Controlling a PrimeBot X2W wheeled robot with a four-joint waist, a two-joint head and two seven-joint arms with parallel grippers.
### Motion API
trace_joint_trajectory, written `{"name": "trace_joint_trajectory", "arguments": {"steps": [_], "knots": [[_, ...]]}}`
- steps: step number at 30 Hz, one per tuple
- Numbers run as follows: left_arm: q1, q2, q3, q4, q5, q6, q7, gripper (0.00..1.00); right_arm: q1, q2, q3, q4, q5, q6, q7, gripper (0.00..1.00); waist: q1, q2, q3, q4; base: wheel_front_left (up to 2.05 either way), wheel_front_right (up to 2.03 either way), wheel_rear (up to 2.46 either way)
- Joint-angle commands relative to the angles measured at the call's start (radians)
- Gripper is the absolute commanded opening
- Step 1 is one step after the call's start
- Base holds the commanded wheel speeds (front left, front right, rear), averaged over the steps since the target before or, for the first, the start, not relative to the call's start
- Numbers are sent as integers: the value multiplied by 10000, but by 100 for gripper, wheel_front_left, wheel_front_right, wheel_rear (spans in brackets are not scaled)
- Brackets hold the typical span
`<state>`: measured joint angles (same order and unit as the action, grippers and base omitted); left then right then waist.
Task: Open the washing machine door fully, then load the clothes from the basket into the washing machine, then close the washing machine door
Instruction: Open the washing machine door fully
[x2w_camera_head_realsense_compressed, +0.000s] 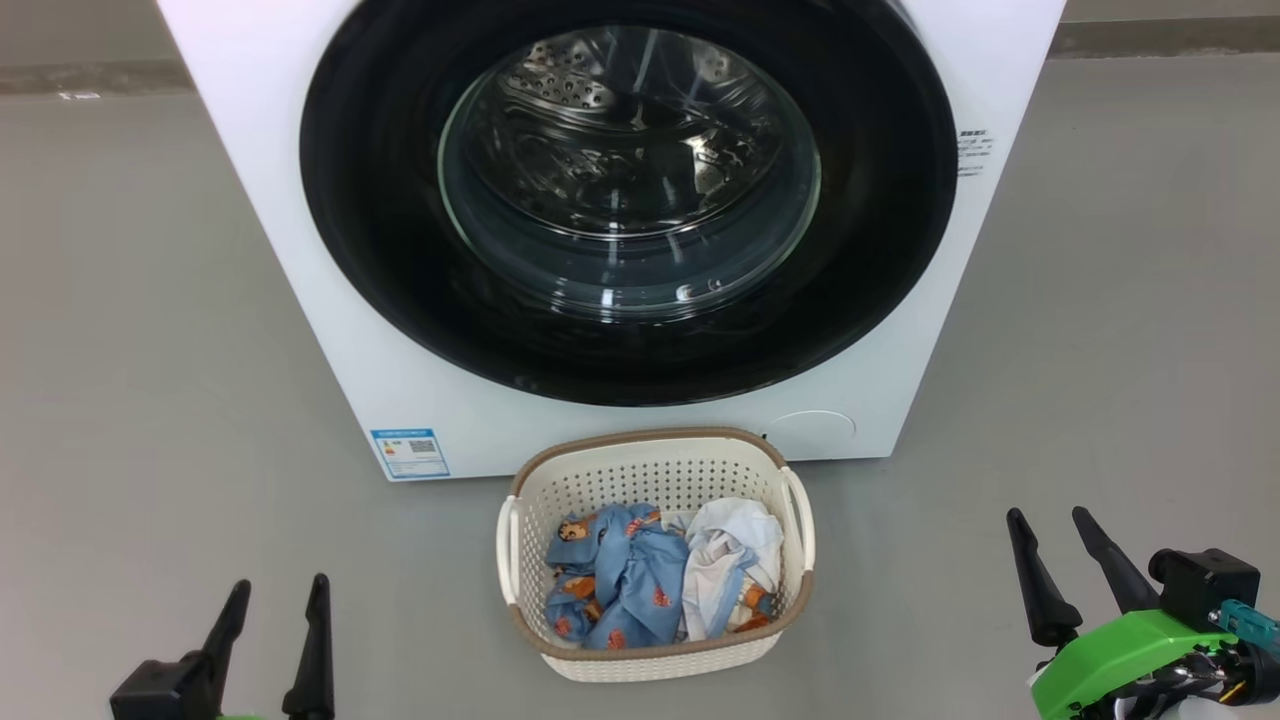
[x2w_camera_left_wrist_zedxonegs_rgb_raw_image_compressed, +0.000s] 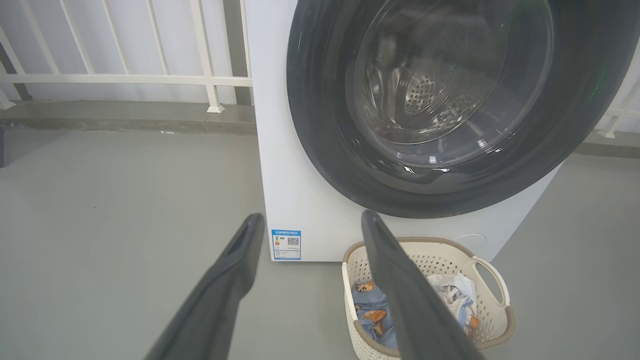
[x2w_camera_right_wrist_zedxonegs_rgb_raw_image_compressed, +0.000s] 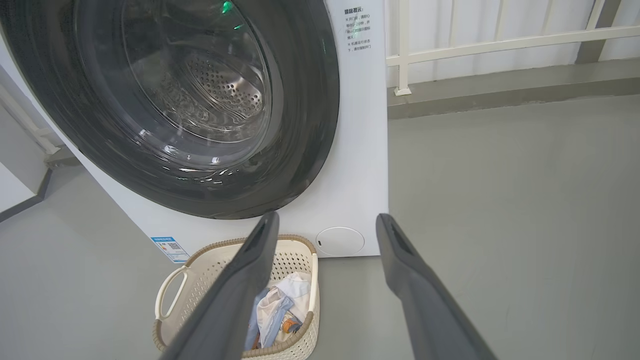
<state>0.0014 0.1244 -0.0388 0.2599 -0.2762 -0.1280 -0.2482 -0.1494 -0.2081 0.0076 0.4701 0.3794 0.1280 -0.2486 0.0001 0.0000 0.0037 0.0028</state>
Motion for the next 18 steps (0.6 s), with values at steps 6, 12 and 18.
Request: {"name": "trace_joint_trajectory", "arguments": {"steps": [6,12,18], "knots": [[-311,76,374,-192,118,-27,-136,100,-145,-131,145,-287,-49,27,-132,100,0,0,18,8,104,104,-209],[-308,81,368,-213,102,-27,-136,100,-145,-125,154,-291,-29,27,-132,100,0,0,23,6,123,123,-246],[-297,77,379,-266,86,-27,-136,100,-139,-121,155,-291,-5,27,-132,100,0,0,31,7,123,123,-246]]}}
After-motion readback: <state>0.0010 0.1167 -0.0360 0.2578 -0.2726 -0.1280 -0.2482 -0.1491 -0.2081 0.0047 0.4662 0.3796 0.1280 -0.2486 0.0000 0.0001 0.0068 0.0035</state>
